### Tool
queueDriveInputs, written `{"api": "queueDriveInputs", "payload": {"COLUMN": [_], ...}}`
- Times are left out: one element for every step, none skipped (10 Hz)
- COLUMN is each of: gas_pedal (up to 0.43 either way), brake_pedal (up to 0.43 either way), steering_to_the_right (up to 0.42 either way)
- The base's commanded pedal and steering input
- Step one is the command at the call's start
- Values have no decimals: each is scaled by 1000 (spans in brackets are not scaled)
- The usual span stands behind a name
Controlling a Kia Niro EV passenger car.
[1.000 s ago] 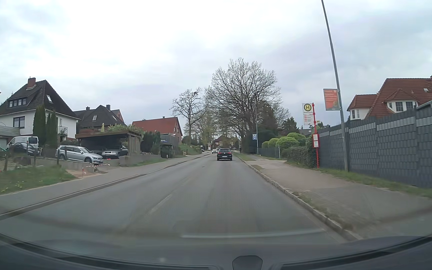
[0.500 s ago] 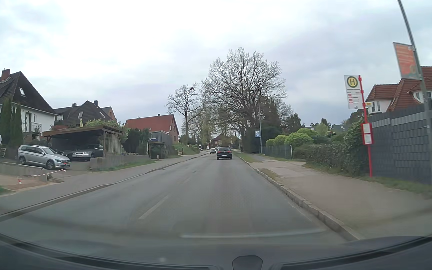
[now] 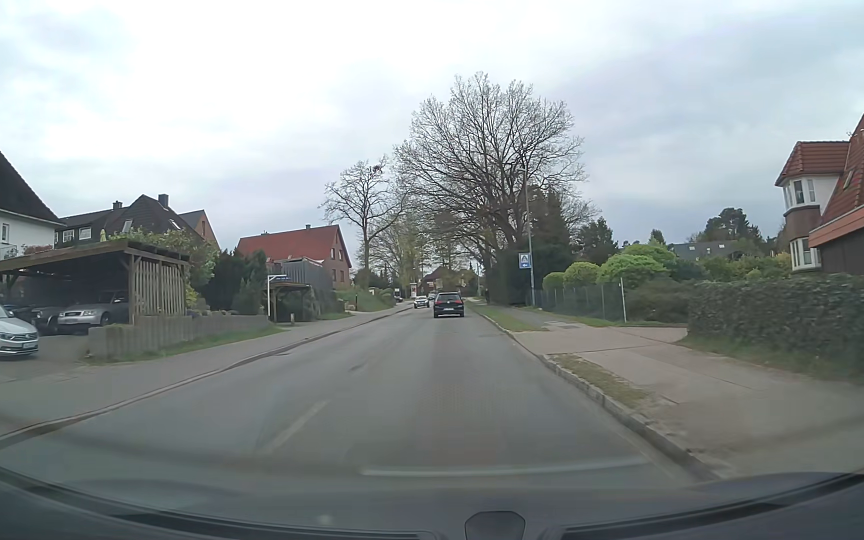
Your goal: Follow the waypoints while adhering to traffic rules and regulations
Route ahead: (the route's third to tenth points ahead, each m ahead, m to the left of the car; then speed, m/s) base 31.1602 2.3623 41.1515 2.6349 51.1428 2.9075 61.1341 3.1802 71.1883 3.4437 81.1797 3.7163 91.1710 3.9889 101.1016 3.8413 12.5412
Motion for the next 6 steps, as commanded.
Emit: {"api": "queueDriveInputs", "payload": {"gas_pedal": [177, 177, 177, 177, 177, 177], "brake_pedal": [0, 0, 0, 0, 0, 0], "steering_to_the_right": [-4, -4, -4, -4, -4, -4]}}
